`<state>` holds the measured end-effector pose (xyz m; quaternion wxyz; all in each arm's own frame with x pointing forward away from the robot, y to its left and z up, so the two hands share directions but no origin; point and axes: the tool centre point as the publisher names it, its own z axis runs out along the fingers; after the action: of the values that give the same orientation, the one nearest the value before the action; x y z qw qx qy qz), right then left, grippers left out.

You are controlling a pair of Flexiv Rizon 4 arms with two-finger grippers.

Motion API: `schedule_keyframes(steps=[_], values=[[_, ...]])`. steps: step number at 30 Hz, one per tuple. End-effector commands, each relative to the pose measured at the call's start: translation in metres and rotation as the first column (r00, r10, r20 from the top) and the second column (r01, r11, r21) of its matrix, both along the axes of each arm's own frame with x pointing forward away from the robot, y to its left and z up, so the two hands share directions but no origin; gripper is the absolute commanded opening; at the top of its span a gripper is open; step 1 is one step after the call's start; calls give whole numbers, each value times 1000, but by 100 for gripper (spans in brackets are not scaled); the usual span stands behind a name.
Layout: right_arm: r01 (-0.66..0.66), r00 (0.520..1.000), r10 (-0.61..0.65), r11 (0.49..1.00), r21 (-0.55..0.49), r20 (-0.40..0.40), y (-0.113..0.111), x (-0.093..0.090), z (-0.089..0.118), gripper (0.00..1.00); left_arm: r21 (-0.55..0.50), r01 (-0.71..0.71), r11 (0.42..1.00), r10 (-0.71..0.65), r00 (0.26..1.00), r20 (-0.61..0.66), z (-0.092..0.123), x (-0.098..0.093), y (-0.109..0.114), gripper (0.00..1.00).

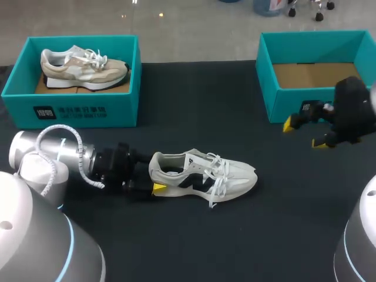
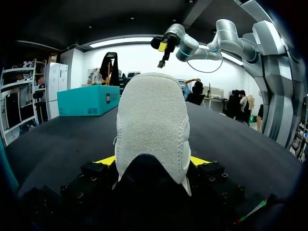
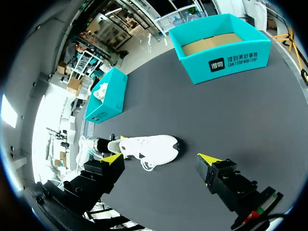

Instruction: Take the shoe out of the shoebox, open the shoe tongue, remove and reinsert the insole, then place the shoe into the shoebox

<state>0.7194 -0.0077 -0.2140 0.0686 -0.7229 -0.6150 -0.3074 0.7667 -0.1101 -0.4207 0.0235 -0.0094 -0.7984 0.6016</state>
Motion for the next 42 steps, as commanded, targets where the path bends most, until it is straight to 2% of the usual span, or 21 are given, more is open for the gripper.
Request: schedule_keyframes(steps=[1,10,27,31,37,42], values=[[16,1000,-17,999,-46,-6,36,7,-15,100,0,-1,1000,1,1000,1,-3,0,0,0],[-28,998,25,998,-50,-62,79,5,-30,100,0,-1,1000,1,1000,1,-3,0,0,0],[-28,998,25,998,-50,-62,79,5,-30,100,0,-1,1000,1,1000,1,-3,0,0,0],[18,998,-26,991,-134,-59,105,11,-34,100,0,-1,1000,1,1000,1,-3,0,0,0],[74,994,-90,968,-241,-56,125,17,-44,100,0,-1,1000,1,1000,1,-3,0,0,0],[45,995,-78,923,-382,-70,147,21,-53,100,0,-1,1000,1,1000,1,-3,0,0,0]])
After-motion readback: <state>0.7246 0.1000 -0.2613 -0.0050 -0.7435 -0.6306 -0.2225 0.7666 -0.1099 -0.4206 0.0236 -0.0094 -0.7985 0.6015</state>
